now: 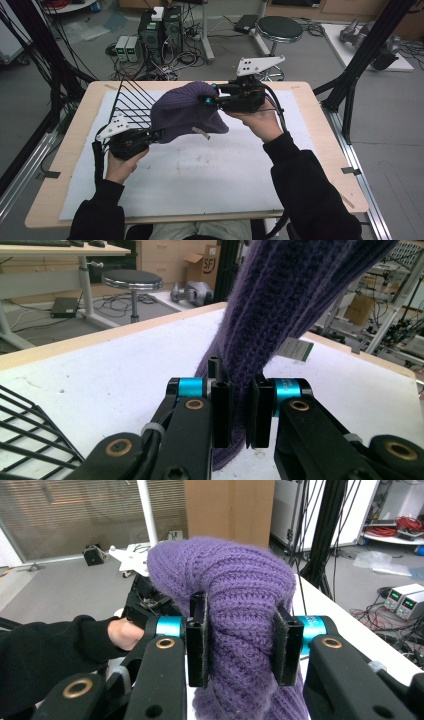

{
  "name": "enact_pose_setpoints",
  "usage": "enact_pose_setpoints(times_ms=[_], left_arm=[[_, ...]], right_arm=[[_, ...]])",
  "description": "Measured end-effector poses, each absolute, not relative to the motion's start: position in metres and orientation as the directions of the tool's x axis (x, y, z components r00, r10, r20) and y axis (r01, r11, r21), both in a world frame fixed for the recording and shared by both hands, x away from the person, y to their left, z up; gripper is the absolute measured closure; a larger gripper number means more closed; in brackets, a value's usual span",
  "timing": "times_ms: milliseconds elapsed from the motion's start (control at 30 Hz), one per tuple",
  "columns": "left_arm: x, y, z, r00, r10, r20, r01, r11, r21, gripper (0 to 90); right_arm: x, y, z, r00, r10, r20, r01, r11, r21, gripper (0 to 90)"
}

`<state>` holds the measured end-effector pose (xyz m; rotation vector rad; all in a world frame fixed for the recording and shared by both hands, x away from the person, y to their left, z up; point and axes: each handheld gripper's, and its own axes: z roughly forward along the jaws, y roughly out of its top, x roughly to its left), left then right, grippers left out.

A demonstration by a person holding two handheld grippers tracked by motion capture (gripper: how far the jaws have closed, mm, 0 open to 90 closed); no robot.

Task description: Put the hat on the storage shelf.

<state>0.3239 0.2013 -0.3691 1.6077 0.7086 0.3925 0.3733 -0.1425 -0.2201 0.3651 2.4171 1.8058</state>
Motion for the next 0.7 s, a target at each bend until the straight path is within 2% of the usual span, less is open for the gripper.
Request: enact_pose_setpoints(times_ms=[333,700], left_arm=[[0.331,0.228,-0.35,0.739,0.653,-0.165,0.224,-0.008,0.975,83.7],[0.338,0.255,-0.332,0.701,0.696,-0.155,0.188,0.03,0.982,83.7]], right_arm=[[0.376,-0.133,-0.217,-0.959,0.277,0.066,0.138,0.25,0.958,66.3],[0.386,-0.103,-0.201,-0.948,0.314,0.055,0.129,0.22,0.967,65.6]])
